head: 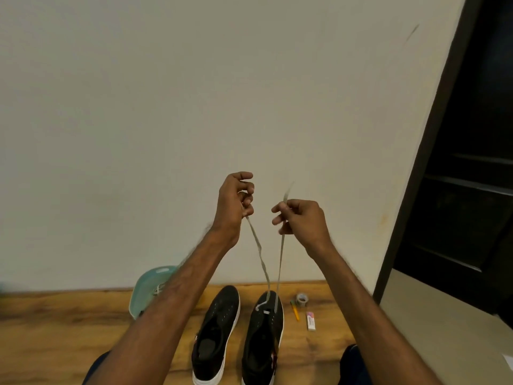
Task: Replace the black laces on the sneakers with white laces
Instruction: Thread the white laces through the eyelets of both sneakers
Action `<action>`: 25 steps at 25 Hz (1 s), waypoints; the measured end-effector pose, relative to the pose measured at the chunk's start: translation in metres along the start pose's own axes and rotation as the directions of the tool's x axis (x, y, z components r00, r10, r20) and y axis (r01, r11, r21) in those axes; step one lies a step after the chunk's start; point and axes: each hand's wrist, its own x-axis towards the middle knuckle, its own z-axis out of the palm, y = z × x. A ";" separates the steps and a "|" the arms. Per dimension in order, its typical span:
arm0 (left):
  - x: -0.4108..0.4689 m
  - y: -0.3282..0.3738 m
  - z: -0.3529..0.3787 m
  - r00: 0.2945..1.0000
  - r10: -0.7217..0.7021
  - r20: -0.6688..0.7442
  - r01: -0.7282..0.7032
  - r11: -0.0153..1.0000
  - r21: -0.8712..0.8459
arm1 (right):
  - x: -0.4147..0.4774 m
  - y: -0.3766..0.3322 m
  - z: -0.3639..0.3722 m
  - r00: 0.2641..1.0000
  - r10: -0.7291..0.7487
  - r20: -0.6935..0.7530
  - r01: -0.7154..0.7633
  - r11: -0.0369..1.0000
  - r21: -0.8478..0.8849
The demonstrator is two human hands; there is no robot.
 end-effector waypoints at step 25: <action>-0.081 -0.279 -0.063 0.874 -0.452 0.179 -0.095 0.203 0.975 | -0.088 0.263 0.034 0.834 0.543 -0.099 -0.532 0.745 -0.403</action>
